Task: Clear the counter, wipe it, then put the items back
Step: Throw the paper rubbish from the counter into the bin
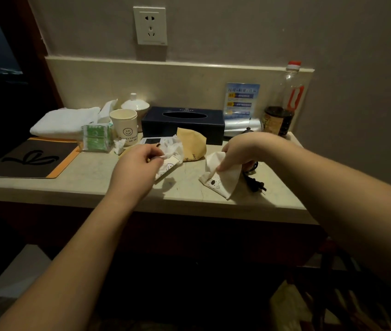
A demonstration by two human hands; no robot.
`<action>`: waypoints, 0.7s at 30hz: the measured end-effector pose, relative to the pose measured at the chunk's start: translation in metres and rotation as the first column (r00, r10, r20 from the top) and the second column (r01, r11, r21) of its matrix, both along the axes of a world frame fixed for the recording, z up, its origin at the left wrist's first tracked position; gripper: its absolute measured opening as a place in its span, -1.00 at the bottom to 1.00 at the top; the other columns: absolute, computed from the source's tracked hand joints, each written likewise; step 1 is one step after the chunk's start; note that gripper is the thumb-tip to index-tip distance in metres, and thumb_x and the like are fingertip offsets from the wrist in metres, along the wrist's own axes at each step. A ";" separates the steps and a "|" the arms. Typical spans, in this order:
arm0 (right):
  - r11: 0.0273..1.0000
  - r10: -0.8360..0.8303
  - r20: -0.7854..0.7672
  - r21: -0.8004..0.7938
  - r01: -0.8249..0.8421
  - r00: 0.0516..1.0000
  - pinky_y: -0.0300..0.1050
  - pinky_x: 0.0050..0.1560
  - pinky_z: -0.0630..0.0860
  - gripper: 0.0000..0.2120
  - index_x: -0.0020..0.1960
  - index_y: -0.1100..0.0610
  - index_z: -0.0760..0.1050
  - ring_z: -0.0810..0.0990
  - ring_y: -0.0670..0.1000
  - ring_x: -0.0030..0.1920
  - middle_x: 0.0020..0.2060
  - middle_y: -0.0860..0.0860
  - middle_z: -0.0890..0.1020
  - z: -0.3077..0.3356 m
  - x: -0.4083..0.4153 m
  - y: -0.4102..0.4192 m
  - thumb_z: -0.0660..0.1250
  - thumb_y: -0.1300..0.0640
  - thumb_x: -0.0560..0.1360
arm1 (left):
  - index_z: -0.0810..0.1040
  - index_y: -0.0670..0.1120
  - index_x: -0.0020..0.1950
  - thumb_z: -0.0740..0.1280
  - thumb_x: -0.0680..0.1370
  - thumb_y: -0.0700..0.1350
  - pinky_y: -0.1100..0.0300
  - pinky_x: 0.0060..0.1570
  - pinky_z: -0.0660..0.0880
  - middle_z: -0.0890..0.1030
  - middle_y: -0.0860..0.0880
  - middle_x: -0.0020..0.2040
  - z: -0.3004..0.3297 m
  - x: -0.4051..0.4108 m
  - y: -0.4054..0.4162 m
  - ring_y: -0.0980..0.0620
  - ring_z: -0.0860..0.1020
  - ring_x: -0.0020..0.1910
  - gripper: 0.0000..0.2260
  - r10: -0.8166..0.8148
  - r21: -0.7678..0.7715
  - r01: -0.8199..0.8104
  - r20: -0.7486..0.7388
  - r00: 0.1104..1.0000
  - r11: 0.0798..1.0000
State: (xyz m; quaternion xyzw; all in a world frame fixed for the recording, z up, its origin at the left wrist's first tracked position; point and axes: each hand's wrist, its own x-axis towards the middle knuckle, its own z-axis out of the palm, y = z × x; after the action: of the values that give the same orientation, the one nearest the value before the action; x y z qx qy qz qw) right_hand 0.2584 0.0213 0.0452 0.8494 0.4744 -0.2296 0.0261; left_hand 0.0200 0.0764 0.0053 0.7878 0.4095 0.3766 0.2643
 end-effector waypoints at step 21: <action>0.936 0.234 -0.135 0.301 -0.185 0.963 -0.22 -0.20 0.40 -0.74 0.08 -0.18 0.49 0.54 -0.13 -0.08 -0.07 -0.18 0.58 -0.004 -0.003 0.006 0.44 -0.01 0.43 | 0.56 0.06 -0.08 0.35 0.53 -0.05 -0.01 -0.12 0.57 0.58 -0.02 -0.01 -0.005 -0.044 0.053 -0.04 0.55 -0.05 -0.98 0.169 -0.332 -0.143 0.049 0.984 0.932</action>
State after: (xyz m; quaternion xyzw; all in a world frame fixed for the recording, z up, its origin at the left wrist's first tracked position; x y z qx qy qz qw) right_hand 0.2552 0.0270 0.0414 0.7662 0.5910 -0.2258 -0.1128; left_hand -0.0239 0.1299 -0.0001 0.6830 0.5171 0.3530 0.3762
